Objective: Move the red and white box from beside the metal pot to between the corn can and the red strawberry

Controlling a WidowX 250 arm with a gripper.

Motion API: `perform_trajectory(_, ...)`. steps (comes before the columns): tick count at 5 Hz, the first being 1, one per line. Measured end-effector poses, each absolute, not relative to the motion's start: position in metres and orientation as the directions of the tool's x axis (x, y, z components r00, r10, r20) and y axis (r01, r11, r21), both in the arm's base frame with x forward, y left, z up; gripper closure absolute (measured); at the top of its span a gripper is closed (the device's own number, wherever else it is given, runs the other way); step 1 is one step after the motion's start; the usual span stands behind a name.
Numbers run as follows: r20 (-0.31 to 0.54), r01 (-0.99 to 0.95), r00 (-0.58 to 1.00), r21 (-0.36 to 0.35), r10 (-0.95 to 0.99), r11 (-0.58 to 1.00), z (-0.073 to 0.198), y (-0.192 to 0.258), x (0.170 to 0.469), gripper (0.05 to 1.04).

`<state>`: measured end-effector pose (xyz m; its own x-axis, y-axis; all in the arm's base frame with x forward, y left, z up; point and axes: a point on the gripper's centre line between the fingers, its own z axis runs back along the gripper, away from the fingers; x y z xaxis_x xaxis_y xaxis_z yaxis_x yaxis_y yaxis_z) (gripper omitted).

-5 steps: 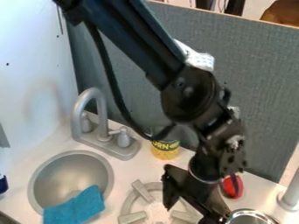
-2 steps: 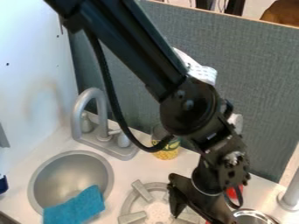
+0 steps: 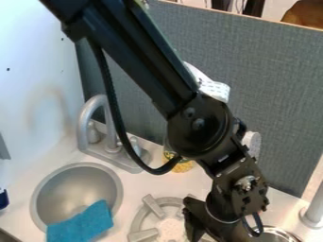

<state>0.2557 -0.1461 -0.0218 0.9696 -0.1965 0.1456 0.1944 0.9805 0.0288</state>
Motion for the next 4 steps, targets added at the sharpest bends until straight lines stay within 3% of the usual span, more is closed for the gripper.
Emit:
perform_trajectory(3,0.15,0.192,0.969,0.026,-0.194,0.981,-0.037,-0.149,0.26,0.075)
perform_trajectory(4,0.135,0.161,0.977,0.032,-0.164,0.986,-0.053,-0.157,0.272,0.124)
